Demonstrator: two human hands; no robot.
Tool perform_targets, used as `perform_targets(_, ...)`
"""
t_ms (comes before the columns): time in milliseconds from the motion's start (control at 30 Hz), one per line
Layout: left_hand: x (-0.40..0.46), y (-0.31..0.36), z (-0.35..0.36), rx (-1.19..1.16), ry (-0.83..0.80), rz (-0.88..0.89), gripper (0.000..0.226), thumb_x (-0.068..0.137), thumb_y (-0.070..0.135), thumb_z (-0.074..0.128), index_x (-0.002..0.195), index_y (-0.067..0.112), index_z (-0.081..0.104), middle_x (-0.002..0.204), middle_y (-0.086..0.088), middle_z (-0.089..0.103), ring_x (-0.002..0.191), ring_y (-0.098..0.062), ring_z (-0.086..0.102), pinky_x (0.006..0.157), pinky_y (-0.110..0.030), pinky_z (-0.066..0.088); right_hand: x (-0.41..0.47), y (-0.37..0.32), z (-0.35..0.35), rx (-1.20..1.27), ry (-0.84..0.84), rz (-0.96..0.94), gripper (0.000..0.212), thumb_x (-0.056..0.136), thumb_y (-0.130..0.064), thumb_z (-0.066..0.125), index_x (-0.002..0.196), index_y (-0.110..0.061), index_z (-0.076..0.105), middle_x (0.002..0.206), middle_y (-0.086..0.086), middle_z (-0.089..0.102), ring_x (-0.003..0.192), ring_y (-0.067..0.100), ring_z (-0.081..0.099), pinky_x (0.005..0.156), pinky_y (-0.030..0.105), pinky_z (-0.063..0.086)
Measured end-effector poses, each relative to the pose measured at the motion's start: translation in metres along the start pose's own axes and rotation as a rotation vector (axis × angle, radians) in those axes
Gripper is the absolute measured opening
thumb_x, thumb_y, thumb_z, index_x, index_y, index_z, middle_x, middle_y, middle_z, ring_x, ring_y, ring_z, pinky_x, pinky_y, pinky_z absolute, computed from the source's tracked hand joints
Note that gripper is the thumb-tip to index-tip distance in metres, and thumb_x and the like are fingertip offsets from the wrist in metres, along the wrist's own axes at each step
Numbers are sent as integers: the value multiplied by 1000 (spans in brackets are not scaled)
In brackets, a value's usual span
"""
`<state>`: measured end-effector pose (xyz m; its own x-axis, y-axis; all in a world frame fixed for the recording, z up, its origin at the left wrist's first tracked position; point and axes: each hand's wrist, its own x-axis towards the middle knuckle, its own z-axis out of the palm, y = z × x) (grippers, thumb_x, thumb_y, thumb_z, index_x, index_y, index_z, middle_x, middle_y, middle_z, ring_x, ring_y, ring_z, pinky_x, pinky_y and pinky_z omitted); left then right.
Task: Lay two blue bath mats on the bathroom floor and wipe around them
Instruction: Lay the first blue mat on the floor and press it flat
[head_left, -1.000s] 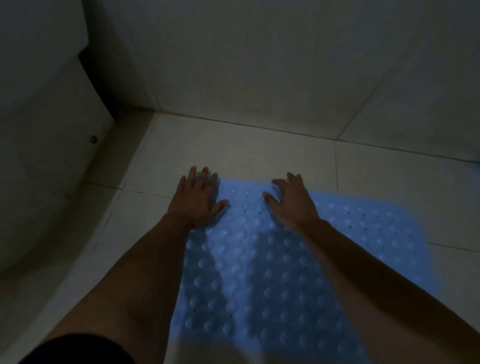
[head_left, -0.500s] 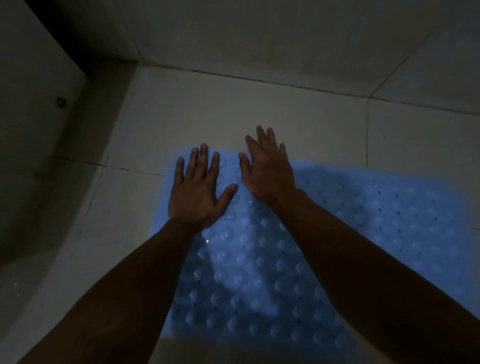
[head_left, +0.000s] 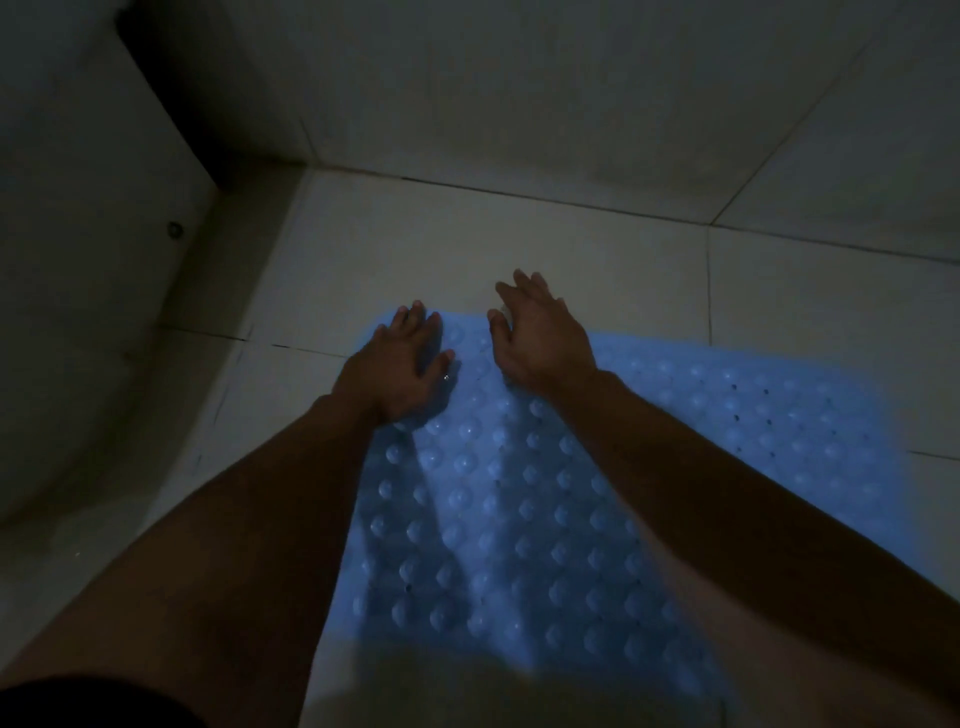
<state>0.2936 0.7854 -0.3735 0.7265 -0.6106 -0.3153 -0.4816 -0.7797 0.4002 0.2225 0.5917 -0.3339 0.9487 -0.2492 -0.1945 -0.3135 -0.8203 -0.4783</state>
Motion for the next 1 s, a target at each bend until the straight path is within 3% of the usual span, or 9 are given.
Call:
perform_targets(100, -15, -1, 0, 39, 218, -20, 58, 106, 41, 33, 157, 13, 40, 167, -12, 30, 157, -34, 20, 126, -47, 21, -11, -18, 13, -30, -67, 12, 54, 108, -34, 34, 157, -13, 31, 169, 7, 19, 158, 24, 8, 128, 47, 12)
perform_targets(200, -18, 4, 1, 96, 256, -62, 57, 104, 38, 34, 152, 11, 48, 162, -15, 39, 154, -39, 25, 122, -54, 28, -22, -23, 40, -75, -85, 10, 57, 107, -35, 32, 158, -10, 27, 169, 9, 17, 158, 26, 7, 127, 50, 13)
perform_targets(333, -17, 5, 5, 158, 309, -74, 50, 106, 33, 42, 150, 12, 50, 160, -14, 42, 154, -39, 24, 120, -56, 30, -26, -19, 70, -167, -76, -14, 63, 107, -40, 27, 161, -9, 15, 171, 11, 5, 158, 28, -3, 127, 52, 7)
perform_targets(467, -14, -1, 12, 155, 331, -65, 57, 102, 37, 33, 148, 12, 52, 158, -16, 44, 153, -40, 27, 118, -58, 34, -21, -16, 91, -257, -43, 30, 73, 105, -53, 20, 162, -9, 6, 170, 13, -6, 157, 31, -12, 125, 57, -1)
perform_targets(700, -17, -9, 26, 202, 395, -127, 57, 103, 41, 30, 150, 15, 49, 160, -12, 42, 154, -35, 25, 112, -54, 38, -25, -7, 108, -281, 116, -10, 84, 101, -65, 22, 161, -8, 14, 171, 13, 2, 158, 29, -4, 125, 58, 3)
perform_targets(1000, -27, -15, 34, 191, 408, -136, 57, 105, 45, 29, 154, 18, 44, 166, -12, 32, 158, -34, 15, 117, -55, 31, -24, -6, 111, -275, 105, -25, 87, 100, -67, 21, 161, -7, 11, 170, 15, -2, 158, 28, -7, 124, 60, 2)
